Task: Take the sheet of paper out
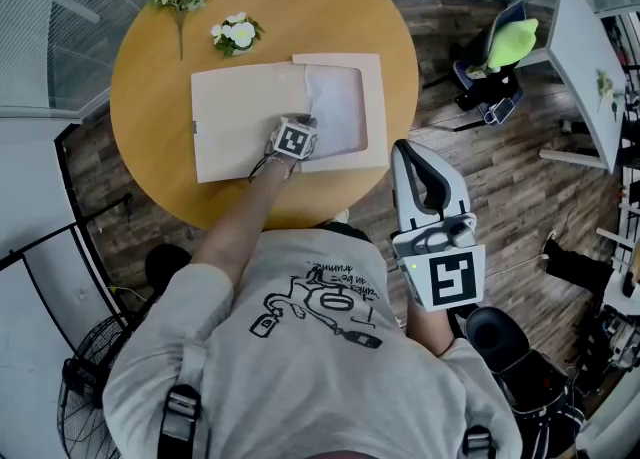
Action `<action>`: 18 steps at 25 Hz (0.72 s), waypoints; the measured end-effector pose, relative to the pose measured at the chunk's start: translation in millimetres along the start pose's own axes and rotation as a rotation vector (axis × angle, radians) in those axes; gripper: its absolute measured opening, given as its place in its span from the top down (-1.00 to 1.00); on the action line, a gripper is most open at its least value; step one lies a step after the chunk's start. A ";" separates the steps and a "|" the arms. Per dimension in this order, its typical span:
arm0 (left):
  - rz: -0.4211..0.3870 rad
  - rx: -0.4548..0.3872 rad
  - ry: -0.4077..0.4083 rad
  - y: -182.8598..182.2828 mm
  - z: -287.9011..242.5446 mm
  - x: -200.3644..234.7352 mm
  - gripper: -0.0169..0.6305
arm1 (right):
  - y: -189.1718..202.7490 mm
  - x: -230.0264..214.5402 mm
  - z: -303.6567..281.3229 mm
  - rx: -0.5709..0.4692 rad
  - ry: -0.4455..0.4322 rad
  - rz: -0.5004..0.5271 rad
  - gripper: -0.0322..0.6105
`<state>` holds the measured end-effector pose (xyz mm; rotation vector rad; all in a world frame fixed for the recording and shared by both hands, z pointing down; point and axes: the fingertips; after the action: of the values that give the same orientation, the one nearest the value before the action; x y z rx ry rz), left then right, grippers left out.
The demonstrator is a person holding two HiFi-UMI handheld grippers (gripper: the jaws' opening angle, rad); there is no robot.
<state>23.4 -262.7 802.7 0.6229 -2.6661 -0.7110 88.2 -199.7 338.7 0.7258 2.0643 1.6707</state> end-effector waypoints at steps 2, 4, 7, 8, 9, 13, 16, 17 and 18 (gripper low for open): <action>0.002 -0.002 -0.003 -0.1 0.7 0.2 0.79 | 0.0 0.4 0.9 -0.001 0.000 0.000 0.88; 0.001 -0.007 -0.005 -1.2 2.0 -0.3 0.82 | -0.8 0.1 2.0 -0.001 0.001 -0.001 0.87; 0.006 -0.013 -0.006 -1.6 3.6 1.0 0.85 | -1.6 1.1 1.9 -0.004 0.002 0.001 0.88; 0.009 -0.015 -0.005 -1.6 4.6 1.4 0.87 | -1.5 1.8 1.6 -0.005 0.002 0.002 0.88; 0.012 -0.016 -0.003 -1.6 5.5 1.9 0.88 | -1.4 2.3 1.4 -0.005 0.002 0.002 0.88; 0.011 -0.029 0.000 -4.0 9.1 3.7 0.88 | -2.5 4.2 1.3 -0.009 0.004 0.002 0.88; 0.012 -0.042 0.001 -6.6 13.1 4.5 0.88 | -3.9 5.9 2.2 -0.012 0.002 0.005 0.88; 0.012 -0.047 0.002 -7.4 14.6 4.6 0.88 | -4.4 6.3 2.6 -0.012 0.003 0.006 0.88; 0.012 -0.053 0.005 -8.7 16.7 4.2 0.88 | -4.9 6.7 2.9 -0.013 0.003 0.006 0.88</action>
<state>16.0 -265.0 785.0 0.5936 -2.6347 -0.7725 83.9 -194.2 333.5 0.7267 2.0533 1.6879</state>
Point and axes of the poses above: the fingertips, and each gripper's own axes: z backward along the fingers, x to its left, y out of its underside, and after that the axes turned 7 degrees about -y, right-handed
